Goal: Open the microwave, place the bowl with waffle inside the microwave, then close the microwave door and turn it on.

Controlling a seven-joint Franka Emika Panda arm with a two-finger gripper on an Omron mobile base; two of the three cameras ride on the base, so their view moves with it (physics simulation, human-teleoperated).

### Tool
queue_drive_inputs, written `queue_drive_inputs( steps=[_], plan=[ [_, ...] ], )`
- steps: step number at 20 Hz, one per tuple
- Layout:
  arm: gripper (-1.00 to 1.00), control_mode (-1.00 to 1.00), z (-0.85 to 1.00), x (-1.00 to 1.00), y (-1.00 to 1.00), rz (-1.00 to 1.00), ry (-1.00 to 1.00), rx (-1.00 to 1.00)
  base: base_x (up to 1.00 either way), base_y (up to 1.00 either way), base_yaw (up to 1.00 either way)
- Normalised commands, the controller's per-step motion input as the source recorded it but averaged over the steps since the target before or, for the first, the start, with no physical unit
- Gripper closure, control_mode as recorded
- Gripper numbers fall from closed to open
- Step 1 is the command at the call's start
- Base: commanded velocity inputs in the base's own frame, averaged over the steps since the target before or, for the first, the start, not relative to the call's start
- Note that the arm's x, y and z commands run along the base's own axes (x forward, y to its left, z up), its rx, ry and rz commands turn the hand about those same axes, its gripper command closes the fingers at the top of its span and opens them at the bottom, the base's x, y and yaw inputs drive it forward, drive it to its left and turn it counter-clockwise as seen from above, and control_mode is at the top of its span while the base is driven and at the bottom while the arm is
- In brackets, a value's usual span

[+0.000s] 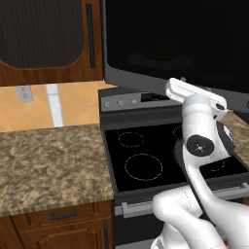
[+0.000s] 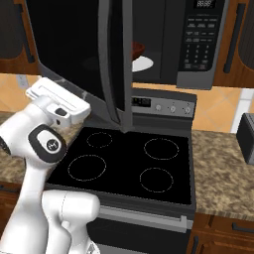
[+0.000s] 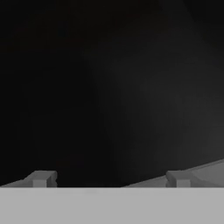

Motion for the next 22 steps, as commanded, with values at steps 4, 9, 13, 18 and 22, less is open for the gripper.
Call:
queue_drive_inputs(
  steps=[4, 9, 13, 18, 22],
  plan=[
    [-1.0, -1.0, 0.0, 0.37, -0.13, 0.11, 0.13, 0.0, 0.0, 0.0, 0.0],
    [-1.0, -1.0, 0.0, 0.39, -0.09, 0.09, 0.11, 0.0, 0.0, 0.0, 0.0],
    [-1.0, -1.0, 0.01, 0.52, -0.18, 0.09, 0.13, 0.01, 0.0, 0.0, 0.0],
    [-1.0, -1.0, 0.06, 0.31, -0.27, 0.06, 0.08, 0.0, 0.0, 0.0, 0.0],
    [-1.0, -1.0, 0.07, 0.28, -0.23, 0.05, 0.07, 0.0, 0.0, 0.0, 0.0]
  ],
)
